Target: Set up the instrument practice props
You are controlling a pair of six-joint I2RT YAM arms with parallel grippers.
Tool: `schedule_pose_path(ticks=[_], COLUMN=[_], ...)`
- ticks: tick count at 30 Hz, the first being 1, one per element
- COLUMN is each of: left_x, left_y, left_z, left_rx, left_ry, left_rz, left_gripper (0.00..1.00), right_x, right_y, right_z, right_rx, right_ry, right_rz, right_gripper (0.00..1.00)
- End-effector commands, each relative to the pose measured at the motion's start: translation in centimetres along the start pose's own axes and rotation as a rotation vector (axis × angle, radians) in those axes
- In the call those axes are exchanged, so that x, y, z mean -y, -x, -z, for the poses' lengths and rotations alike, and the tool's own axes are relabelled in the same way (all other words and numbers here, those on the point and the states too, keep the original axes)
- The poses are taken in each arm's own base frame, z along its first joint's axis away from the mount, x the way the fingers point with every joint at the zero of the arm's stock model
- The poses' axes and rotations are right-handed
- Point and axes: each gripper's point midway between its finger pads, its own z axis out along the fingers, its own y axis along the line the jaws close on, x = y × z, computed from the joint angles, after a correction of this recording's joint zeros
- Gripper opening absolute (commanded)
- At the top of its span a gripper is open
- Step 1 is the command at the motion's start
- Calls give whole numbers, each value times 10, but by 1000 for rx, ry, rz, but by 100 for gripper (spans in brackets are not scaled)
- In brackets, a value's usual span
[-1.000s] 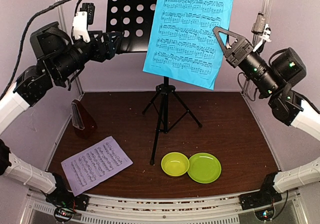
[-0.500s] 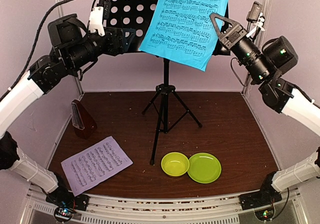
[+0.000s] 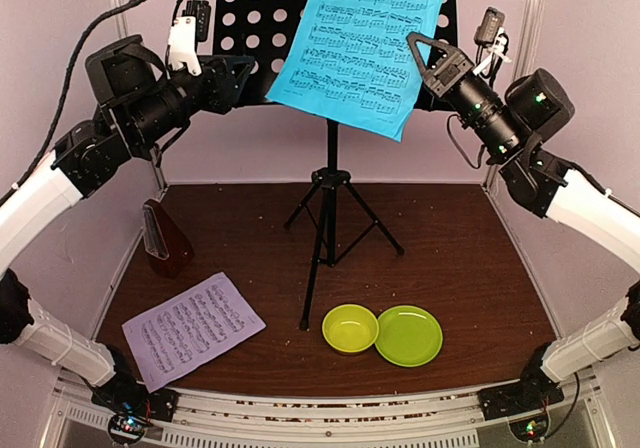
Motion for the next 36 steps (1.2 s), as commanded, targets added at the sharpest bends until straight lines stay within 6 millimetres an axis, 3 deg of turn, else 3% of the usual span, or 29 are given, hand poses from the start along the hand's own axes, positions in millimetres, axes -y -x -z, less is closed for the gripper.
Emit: schedule_pose_path(ticks=[1, 10, 18, 27, 36], left_x=[-7, -7, -8, -7, 15], left_y=[29, 30, 34, 37, 40], left_z=[12, 16, 24, 33, 43], left_rx=[123, 153, 197, 273, 362], left_ry=[12, 6, -1, -15, -130], left_rz=[20, 8, 10, -14, -122], left_gripper=[32, 12, 1, 0, 0], right_x=[-5, 0, 1, 6, -3], right_y=[22, 19, 17, 8, 8], right_z=[-5, -10, -18, -28, -43], right_rx=[59, 48, 43, 27, 23], right_ry=[16, 4, 5, 1, 60], right_rz=[-4, 3, 15, 32, 96], right_gripper=[0, 0, 0, 0, 0])
